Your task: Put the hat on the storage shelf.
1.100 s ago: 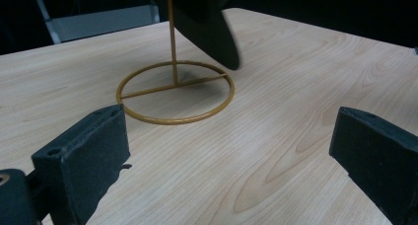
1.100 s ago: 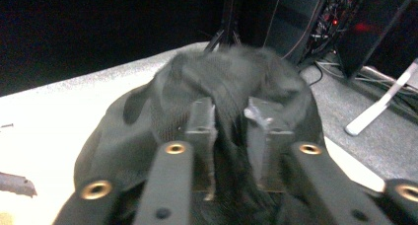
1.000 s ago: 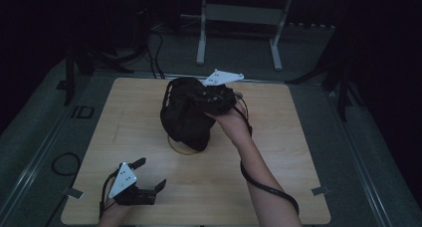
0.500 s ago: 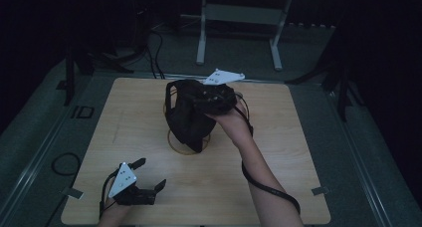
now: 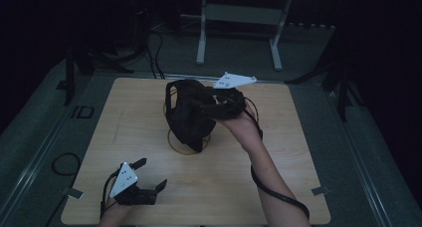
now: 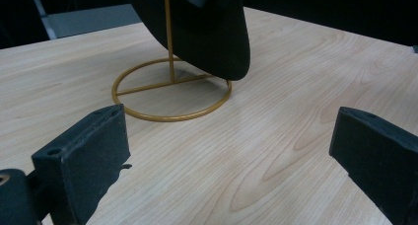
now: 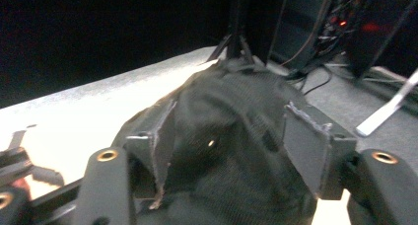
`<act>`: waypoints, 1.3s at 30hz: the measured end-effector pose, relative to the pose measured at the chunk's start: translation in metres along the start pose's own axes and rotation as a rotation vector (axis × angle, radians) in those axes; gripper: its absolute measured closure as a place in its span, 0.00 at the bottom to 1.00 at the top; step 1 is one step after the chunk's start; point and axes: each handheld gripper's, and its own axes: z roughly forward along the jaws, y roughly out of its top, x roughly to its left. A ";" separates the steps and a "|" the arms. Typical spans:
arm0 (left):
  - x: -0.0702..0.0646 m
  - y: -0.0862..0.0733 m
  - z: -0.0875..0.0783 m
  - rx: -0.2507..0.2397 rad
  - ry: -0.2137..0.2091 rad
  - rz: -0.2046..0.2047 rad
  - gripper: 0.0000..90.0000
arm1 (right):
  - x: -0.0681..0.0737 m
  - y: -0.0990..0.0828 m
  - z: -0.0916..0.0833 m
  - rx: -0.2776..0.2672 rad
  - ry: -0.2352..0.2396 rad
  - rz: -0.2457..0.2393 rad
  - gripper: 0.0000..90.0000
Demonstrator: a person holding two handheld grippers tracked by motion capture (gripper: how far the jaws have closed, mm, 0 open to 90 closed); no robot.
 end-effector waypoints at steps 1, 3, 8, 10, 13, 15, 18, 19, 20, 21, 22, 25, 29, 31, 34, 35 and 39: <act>0.000 0.000 0.000 -0.001 0.000 0.000 0.02 | 0.000 -0.001 -0.001 0.002 0.010 0.000 0.37; 0.000 0.000 0.000 0.000 0.000 0.000 0.02 | 0.000 -0.005 -0.003 0.008 0.017 -0.007 0.33; 0.000 0.000 0.000 0.005 0.002 0.004 0.02 | -0.001 -0.016 -0.008 0.015 0.051 0.003 0.17; 0.000 0.000 0.000 0.007 0.003 0.005 0.02 | -0.001 -0.020 -0.011 0.009 0.059 0.004 0.16; 0.000 0.000 0.000 0.006 0.003 0.005 0.02 | 0.000 -0.028 -0.013 0.004 0.044 0.001 0.15; -0.001 0.000 0.000 0.008 0.005 0.007 0.02 | -0.001 -0.032 -0.015 -0.001 0.055 0.013 0.15; -0.001 0.000 0.000 0.009 0.001 0.007 0.02 | 0.002 -0.040 -0.017 -0.002 0.059 -0.001 0.15; -0.001 0.000 0.000 0.008 0.001 0.009 0.02 | 0.003 -0.042 -0.018 0.001 0.060 -0.006 0.15; -0.001 -0.001 0.000 0.008 0.000 0.008 0.02 | 0.004 -0.045 -0.018 0.003 0.065 -0.009 0.15; -0.001 -0.001 0.000 0.008 -0.001 0.007 0.02 | 0.005 -0.048 -0.019 0.000 0.061 -0.012 0.15; -0.001 -0.001 0.000 0.008 -0.002 0.007 0.02 | 0.006 -0.050 -0.019 -0.003 0.058 -0.015 0.15; -0.002 -0.001 0.000 0.008 -0.004 0.008 0.02 | 0.008 -0.057 -0.021 -0.010 0.057 -0.016 0.15; -0.002 -0.001 0.000 0.009 -0.004 0.007 0.02 | 0.010 -0.066 -0.021 0.007 0.064 -0.025 0.15; -0.002 -0.001 0.000 0.008 -0.004 0.008 0.02 | 0.011 -0.070 -0.021 0.011 0.064 -0.027 0.15; -0.002 -0.001 0.000 0.007 -0.004 0.008 0.02 | 0.011 -0.078 -0.023 0.004 0.069 -0.014 0.15; -0.002 -0.001 0.000 0.008 -0.003 0.007 0.02 | 0.012 -0.080 -0.023 0.008 0.066 -0.018 0.15; -0.002 -0.001 0.000 0.010 -0.004 0.007 0.02 | 0.015 -0.090 -0.024 0.022 0.071 -0.026 0.15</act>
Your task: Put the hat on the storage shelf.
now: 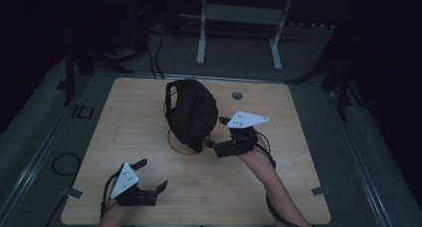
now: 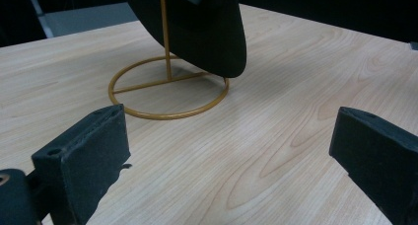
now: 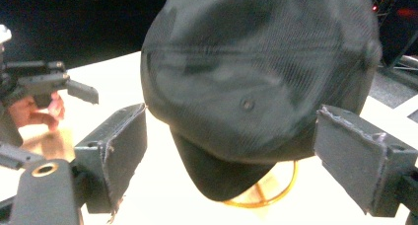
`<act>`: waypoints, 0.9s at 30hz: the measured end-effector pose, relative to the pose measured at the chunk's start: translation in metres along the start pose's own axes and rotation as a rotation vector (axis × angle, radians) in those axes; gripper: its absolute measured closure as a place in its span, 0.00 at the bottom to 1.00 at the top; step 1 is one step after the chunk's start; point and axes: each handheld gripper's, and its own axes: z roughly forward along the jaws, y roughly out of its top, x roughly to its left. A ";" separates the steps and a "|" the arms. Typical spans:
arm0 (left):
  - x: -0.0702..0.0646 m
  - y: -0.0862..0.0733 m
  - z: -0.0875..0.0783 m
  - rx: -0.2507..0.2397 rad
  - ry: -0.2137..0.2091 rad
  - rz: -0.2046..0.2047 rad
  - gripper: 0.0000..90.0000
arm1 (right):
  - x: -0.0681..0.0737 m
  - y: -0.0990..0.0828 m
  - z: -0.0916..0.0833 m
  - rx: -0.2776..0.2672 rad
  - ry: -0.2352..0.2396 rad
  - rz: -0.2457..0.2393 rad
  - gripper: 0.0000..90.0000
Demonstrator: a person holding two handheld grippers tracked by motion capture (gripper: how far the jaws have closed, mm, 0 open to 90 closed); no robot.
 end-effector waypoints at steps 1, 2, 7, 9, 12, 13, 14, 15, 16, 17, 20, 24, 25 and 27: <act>0.000 0.000 0.000 -0.001 -0.002 -0.002 0.02 | 0.001 -0.003 0.000 -0.001 0.000 0.003 0.15; 0.000 0.000 0.000 0.001 -0.001 0.001 0.02 | 0.001 -0.006 0.000 -0.001 0.002 0.004 0.15; 0.000 0.000 0.000 0.001 -0.001 0.002 0.02 | 0.004 -0.021 0.001 0.011 0.018 0.014 0.15; 0.000 0.000 0.000 0.002 -0.001 0.004 0.02 | 0.005 -0.027 0.001 0.021 0.021 0.017 0.15; -0.001 -0.001 0.001 0.004 -0.004 0.004 0.02 | 0.005 -0.036 0.001 0.023 0.033 0.027 0.15; -0.001 -0.001 0.001 0.006 -0.005 0.006 0.02 | 0.005 -0.039 0.001 0.020 0.034 0.030 0.15; -0.001 0.000 0.001 0.006 -0.005 0.006 0.02 | 0.005 -0.041 0.001 0.017 0.037 0.034 0.15; -0.001 0.000 0.001 0.006 -0.004 0.008 0.02 | 0.006 -0.044 0.002 0.015 0.034 0.036 0.15; -0.001 0.000 0.001 0.004 -0.006 0.008 0.02 | 0.006 -0.046 0.002 0.012 0.031 0.036 0.15; -0.001 0.000 0.001 0.005 -0.006 0.008 0.02 | 0.006 -0.049 0.002 0.012 0.032 0.039 0.15; -0.001 -0.001 0.001 0.005 -0.008 0.006 0.02 | 0.008 -0.057 0.002 0.006 0.040 0.042 0.15; -0.001 -0.001 0.001 0.008 -0.007 0.011 0.02 | 0.009 -0.067 0.004 0.022 0.045 0.033 0.15; -0.001 -0.001 0.001 0.007 -0.007 0.012 0.02 | 0.010 -0.070 0.004 0.026 0.047 0.037 0.15; -0.001 -0.001 0.002 0.011 -0.009 0.012 0.02 | 0.010 -0.075 0.004 0.031 0.053 0.035 0.15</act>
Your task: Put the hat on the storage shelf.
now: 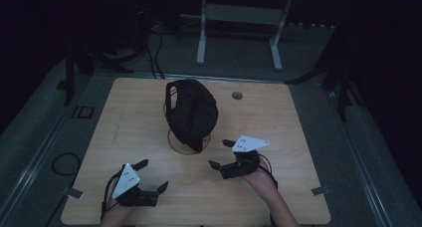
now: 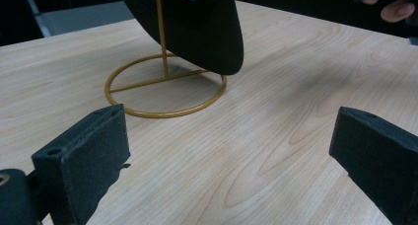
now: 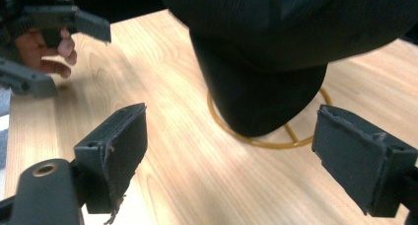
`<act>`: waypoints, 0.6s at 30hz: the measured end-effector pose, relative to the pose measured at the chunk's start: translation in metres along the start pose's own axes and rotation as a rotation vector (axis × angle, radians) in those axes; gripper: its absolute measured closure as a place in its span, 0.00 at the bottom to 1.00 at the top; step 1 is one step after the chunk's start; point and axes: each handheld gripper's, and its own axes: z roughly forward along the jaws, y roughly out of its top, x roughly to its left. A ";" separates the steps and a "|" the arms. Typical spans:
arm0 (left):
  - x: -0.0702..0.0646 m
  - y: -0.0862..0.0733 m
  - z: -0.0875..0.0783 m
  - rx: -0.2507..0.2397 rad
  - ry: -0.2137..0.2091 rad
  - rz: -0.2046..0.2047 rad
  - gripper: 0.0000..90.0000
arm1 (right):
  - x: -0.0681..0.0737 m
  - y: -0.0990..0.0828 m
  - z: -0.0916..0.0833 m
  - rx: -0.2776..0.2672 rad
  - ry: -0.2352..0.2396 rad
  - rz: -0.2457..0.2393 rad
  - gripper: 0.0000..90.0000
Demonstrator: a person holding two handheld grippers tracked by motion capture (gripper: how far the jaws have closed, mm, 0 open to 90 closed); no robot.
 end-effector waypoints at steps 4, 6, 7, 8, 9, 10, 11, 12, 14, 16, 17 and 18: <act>0.000 0.000 0.001 0.000 -0.005 0.000 0.02 | 0.002 -0.011 0.002 0.020 0.011 -0.011 0.15; 0.000 -0.001 0.001 0.007 -0.010 -0.001 0.02 | 0.002 -0.017 0.002 0.025 0.013 -0.015 0.15; -0.001 -0.001 0.001 0.008 -0.010 0.001 0.02 | 0.002 -0.020 0.002 0.029 0.016 -0.012 0.15; -0.001 -0.001 0.002 0.012 -0.012 0.000 0.02 | 0.001 -0.023 0.002 0.032 0.016 -0.013 0.15; -0.001 -0.002 0.002 0.013 -0.015 0.000 0.02 | 0.001 -0.025 0.002 0.034 0.016 -0.013 0.15; -0.001 -0.002 0.003 0.015 -0.015 0.001 0.02 | 0.000 -0.028 0.002 0.034 0.017 -0.011 0.15; -0.001 -0.002 0.003 0.021 -0.015 0.003 0.02 | 0.000 -0.030 0.001 0.040 0.016 -0.004 0.15; -0.001 -0.002 0.004 0.025 -0.011 0.003 0.02 | -0.001 -0.033 0.001 0.044 0.015 -0.005 0.15; -0.001 -0.003 0.004 0.032 -0.011 0.003 0.02 | -0.002 -0.038 0.000 0.055 0.009 -0.005 0.15; -0.001 -0.003 0.005 0.035 -0.009 0.002 0.02 | -0.003 -0.043 -0.002 0.060 0.007 -0.003 0.15; -0.001 -0.004 0.005 0.038 -0.008 0.003 0.02 | -0.004 -0.045 -0.002 0.060 0.006 0.001 0.15; 0.000 -0.004 0.005 0.040 -0.009 0.003 0.02 | -0.005 -0.047 -0.003 0.064 0.005 0.005 0.15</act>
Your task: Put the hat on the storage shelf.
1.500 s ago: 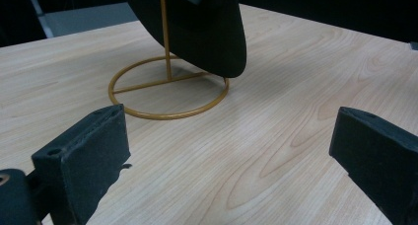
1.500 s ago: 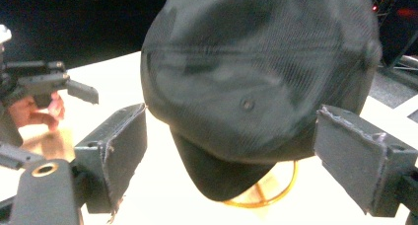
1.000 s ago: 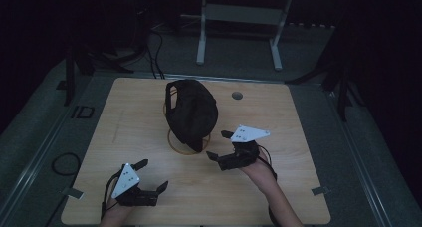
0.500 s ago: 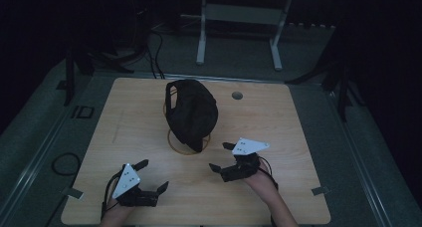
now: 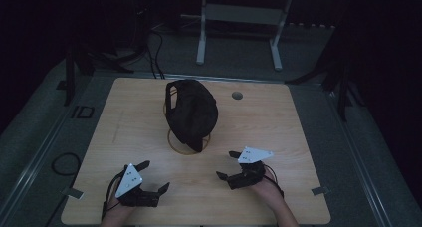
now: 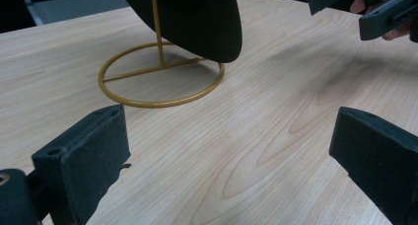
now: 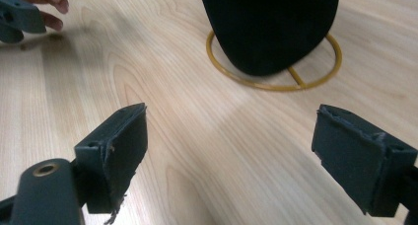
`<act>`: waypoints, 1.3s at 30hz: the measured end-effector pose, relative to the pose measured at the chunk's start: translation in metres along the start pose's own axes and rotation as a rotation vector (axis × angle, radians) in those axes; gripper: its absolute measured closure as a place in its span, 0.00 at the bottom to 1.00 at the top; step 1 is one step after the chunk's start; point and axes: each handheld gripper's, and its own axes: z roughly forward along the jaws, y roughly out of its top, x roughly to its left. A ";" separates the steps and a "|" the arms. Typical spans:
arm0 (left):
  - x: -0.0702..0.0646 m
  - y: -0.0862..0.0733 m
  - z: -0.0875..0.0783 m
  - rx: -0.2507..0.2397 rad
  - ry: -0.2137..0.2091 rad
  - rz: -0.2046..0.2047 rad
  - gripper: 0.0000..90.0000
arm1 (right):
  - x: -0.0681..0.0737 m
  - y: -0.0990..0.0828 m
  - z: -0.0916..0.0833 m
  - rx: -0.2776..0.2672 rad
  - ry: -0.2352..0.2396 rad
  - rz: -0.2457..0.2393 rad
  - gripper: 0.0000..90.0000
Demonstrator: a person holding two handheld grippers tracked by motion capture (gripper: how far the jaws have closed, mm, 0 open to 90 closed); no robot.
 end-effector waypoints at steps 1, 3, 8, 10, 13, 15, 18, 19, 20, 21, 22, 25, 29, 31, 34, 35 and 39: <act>0.000 0.000 0.000 0.000 -0.002 -0.003 0.02 | 0.000 -0.002 -0.001 0.003 -0.001 0.004 0.15; 0.000 -0.001 0.001 0.001 -0.004 -0.006 0.02 | -0.001 -0.006 -0.001 0.008 -0.004 0.011 0.15; -0.001 -0.001 0.002 0.009 -0.012 -0.007 0.02 | -0.004 -0.014 -0.007 0.005 -0.010 0.024 0.15; -0.001 -0.002 0.002 0.011 -0.013 -0.006 0.02 | -0.005 -0.017 -0.009 0.010 -0.014 0.024 0.15; 0.000 -0.002 0.003 0.007 -0.018 -0.013 0.02 | -0.007 -0.023 -0.012 0.018 -0.022 0.033 0.15; 0.000 -0.002 0.003 0.008 -0.020 -0.012 0.02 | -0.008 -0.026 -0.014 0.021 -0.023 0.037 0.15; -0.001 -0.002 0.003 0.011 -0.022 -0.010 0.02 | -0.010 -0.031 -0.018 0.026 -0.032 0.034 0.15; -0.001 -0.002 0.003 0.012 -0.023 -0.008 0.02 | -0.010 -0.032 -0.019 0.025 -0.034 0.036 0.15; -0.001 -0.002 0.003 0.012 -0.024 -0.008 0.02 | -0.011 -0.034 -0.021 0.026 -0.035 0.040 0.15; -0.002 -0.002 0.003 0.012 -0.026 -0.007 0.02 | -0.012 -0.035 -0.022 0.027 -0.037 0.043 0.15; -0.002 -0.002 0.003 0.013 -0.026 -0.005 0.02 | -0.012 -0.036 -0.024 0.027 -0.040 0.046 0.15; -0.003 -0.002 0.004 0.014 -0.032 0.000 0.02 | -0.014 -0.041 -0.028 0.033 -0.050 0.050 0.15; -0.003 -0.003 0.004 0.019 -0.033 -0.002 0.02 | -0.016 -0.046 -0.035 0.029 -0.065 0.057 0.15; -0.002 -0.003 0.004 0.018 -0.032 -0.003 0.02 | -0.018 -0.050 -0.040 0.027 -0.073 0.061 0.15; -0.002 -0.003 0.004 0.016 -0.031 -0.007 0.02 | -0.020 -0.055 -0.046 0.025 -0.092 0.068 0.15; -0.002 -0.003 0.004 0.016 -0.030 -0.007 0.02 | -0.021 -0.056 -0.048 0.022 -0.098 0.068 0.15; -0.002 -0.003 0.004 0.017 -0.030 -0.005 0.02 | -0.025 -0.061 -0.055 0.023 -0.116 0.073 0.15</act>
